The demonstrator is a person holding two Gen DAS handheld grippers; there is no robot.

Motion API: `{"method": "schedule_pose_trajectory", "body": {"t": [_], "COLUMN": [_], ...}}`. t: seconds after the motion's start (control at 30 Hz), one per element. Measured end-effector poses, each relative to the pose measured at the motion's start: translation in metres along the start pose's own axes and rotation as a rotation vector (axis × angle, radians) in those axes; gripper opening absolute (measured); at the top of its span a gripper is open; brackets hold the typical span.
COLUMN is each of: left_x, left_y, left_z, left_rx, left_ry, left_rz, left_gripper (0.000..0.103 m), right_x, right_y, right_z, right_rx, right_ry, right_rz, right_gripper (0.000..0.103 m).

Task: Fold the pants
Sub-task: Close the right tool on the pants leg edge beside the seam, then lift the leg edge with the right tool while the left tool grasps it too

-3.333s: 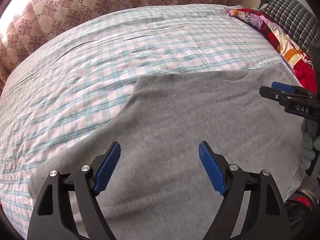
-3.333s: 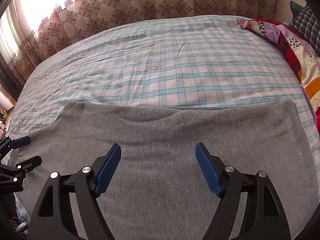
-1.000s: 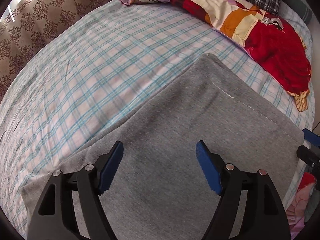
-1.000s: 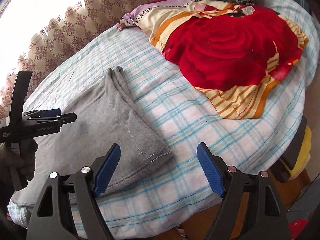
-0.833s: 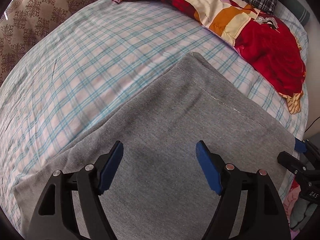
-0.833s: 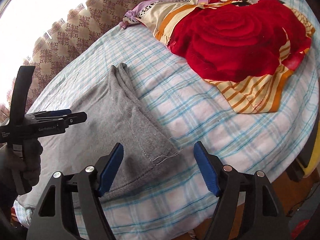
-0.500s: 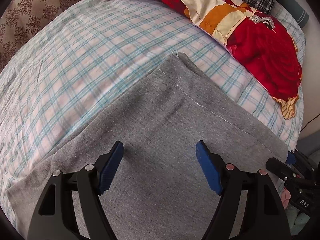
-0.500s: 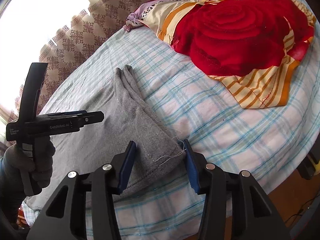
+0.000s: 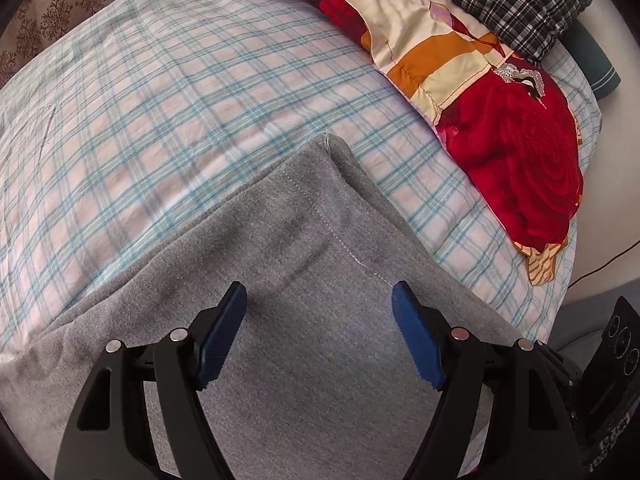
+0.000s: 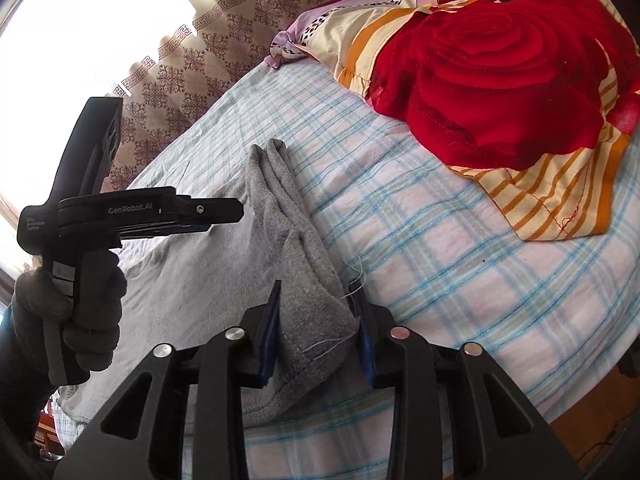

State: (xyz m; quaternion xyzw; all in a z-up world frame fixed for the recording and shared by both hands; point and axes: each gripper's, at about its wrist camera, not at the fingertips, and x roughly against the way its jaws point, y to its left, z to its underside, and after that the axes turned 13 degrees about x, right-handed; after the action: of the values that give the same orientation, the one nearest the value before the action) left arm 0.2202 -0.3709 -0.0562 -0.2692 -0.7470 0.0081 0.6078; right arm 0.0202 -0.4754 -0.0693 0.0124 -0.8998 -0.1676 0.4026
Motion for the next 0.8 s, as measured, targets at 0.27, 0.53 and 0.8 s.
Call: {"method": "schedule_pose_trajectory", "body": {"t": [0.27,0.53,0.8], "left_x": [0.001,0.016,0.016], "left_y": [-0.002,-0.005,-0.006], "left_z": [-0.013,-0.023,-0.019], "left_rx": [0.053,0.089,0.061], "left_ry": [0.029,0.047,0.080], "left_rz": [0.046,0.095,-0.036], "left_gripper": [0.085,0.088,0.081], "right_x": [0.014,0.020,0.021], "right_y": [0.043,0.088,0.126], "right_z": [-0.011,-0.010,-0.004], "right_rx": [0.179,0.340,0.452], "right_ry": [-0.022,-0.015,-0.009], "right_rz": [0.020,0.040,0.022], "right_gripper": [0.025,0.024,0.024]}}
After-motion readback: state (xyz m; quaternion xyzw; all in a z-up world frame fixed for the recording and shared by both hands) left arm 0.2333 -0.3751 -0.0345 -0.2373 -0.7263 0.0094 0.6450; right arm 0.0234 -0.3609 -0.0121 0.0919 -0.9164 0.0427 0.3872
